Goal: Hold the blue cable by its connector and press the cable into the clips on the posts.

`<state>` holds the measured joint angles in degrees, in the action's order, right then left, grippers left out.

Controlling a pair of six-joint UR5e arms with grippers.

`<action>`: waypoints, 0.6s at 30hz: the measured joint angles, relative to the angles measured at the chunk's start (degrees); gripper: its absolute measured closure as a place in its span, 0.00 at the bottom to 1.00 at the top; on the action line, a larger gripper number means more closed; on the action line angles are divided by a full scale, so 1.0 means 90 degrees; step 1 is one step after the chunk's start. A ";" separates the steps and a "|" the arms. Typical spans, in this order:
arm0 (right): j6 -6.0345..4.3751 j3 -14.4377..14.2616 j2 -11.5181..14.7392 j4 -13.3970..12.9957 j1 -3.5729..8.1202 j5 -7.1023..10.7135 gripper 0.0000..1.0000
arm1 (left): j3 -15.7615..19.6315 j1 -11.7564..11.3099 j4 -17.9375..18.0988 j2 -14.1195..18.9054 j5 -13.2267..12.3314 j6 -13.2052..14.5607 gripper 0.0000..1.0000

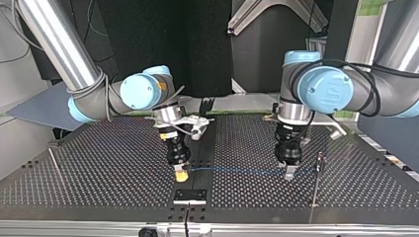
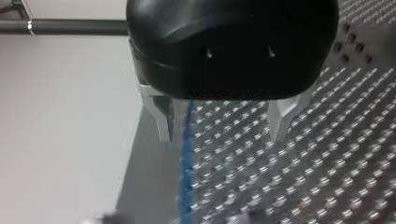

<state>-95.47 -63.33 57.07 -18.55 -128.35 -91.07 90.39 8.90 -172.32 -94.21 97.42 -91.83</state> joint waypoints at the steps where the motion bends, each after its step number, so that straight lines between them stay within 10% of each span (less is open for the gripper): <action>1: 0.0000 0.0000 0.0000 0.0000 0.0000 0.0000 1.00 | -0.0051 0.0003 0.0011 -0.0010 0.0046 0.0006 0.02; 18: 0.0000 0.0001 0.0000 0.0011 0.0000 0.0000 1.00 | -0.0629 0.0061 -0.0381 -0.0363 0.0250 0.0200 0.02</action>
<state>-95.47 -63.31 57.07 -18.45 -128.35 -91.06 84.73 9.46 -175.75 -97.47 99.67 -90.02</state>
